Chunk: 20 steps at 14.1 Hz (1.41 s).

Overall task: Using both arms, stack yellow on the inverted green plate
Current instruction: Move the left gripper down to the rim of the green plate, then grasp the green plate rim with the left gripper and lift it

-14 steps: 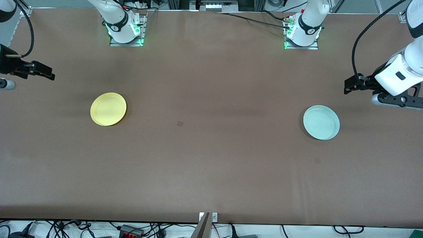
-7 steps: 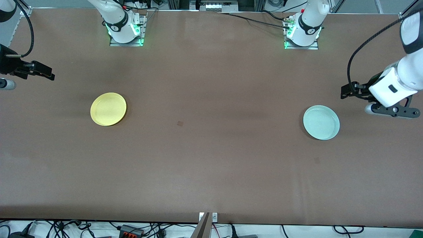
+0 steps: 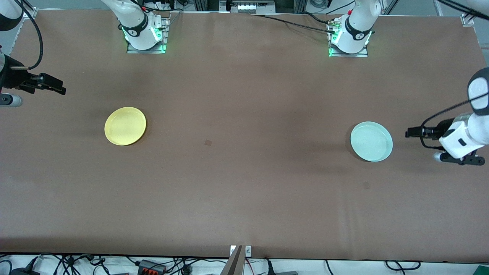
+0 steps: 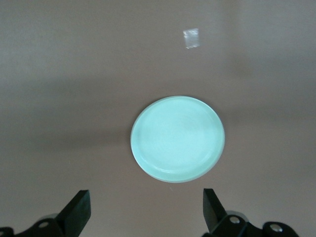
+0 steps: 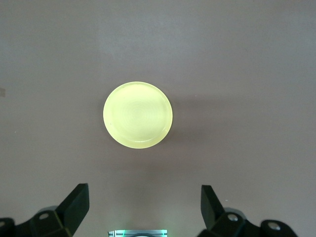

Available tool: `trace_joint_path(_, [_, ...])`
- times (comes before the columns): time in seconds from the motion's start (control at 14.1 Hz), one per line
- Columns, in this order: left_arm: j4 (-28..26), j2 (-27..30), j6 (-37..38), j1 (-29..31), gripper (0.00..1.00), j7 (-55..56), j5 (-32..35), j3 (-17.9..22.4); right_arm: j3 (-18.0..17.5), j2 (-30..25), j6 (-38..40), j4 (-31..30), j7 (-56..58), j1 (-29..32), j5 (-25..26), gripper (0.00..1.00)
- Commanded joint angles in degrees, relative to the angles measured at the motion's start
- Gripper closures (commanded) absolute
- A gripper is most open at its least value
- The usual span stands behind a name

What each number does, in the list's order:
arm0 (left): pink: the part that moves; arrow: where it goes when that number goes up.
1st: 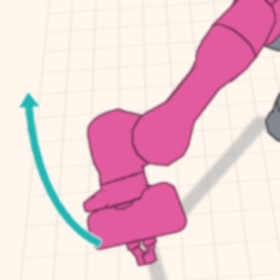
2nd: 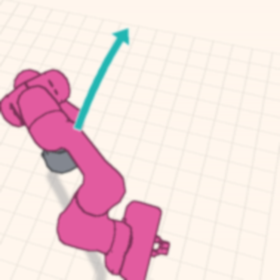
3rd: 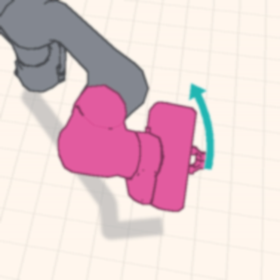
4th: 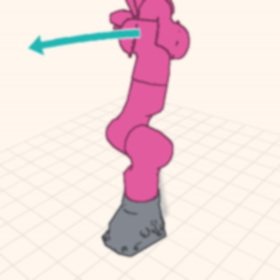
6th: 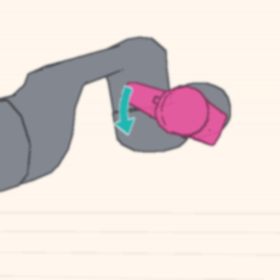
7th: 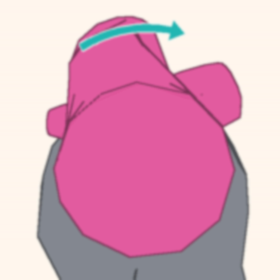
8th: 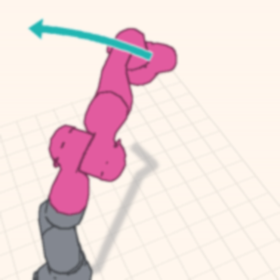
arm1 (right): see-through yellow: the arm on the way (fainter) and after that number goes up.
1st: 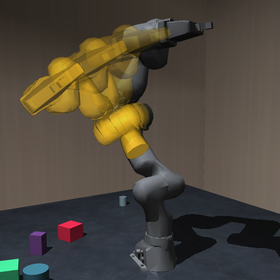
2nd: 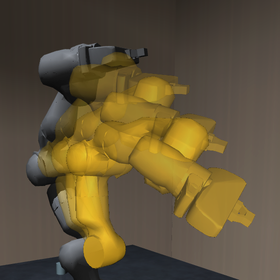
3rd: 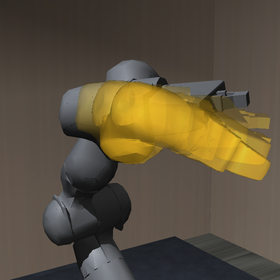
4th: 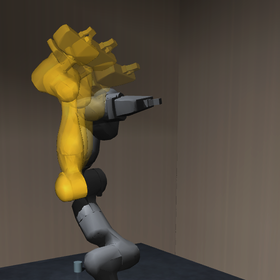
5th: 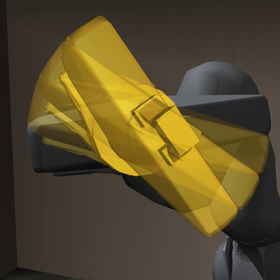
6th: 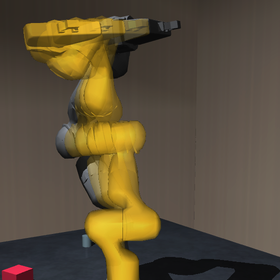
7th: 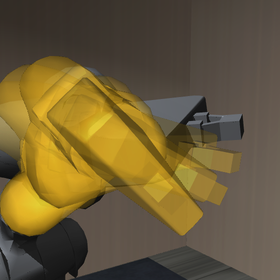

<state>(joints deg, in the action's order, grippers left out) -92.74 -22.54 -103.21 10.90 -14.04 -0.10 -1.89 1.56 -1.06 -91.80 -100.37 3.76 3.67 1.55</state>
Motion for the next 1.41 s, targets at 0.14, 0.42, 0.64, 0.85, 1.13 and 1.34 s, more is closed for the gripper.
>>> trace_joint_path(0.14, [-4.47, -6.36, -10.15, 3.68, 0.00, -5.64, -0.87, -0.57, -0.24, 0.54, -0.84, -0.44, 0.98, 0.20, -0.05, 0.00])
trace_joint_path(0.42, [-5.08, -11.29, -12.10, 5.88, 0.00, -9.16, -1.57, -0.92, -0.59, 3.26, -1.10, 3.85, 1.25, -0.06, 0.21, 0.00])
trace_joint_path(0.64, [-7.01, -12.18, -12.81, 5.88, 0.00, -11.79, -4.03, -0.93, -0.59, 2.65, -2.50, 5.18, 1.25, 0.02, 0.21, 0.00])
trace_joint_path(0.85, [-7.55, -13.93, -14.55, 6.50, 0.00, -15.64, -5.79, -0.93, -0.68, 1.68, -2.85, 4.92, 1.77, -0.06, 1.09, 0.00])
trace_joint_path(1.13, [-7.81, -14.73, -17.20, 6.50, 0.24, -19.53, -5.88, -1.01, -0.76, -2.44, -5.48, -0.96, 2.92, -0.15, 1.27, 0.00])
trace_joint_path(1.34, [-8.25, -14.99, -17.20, 6.67, 0.51, -19.88, -6.05, -1.01, -0.77, -2.28, -5.84, -0.62, 1.78, -0.24, 0.74, 0.00])
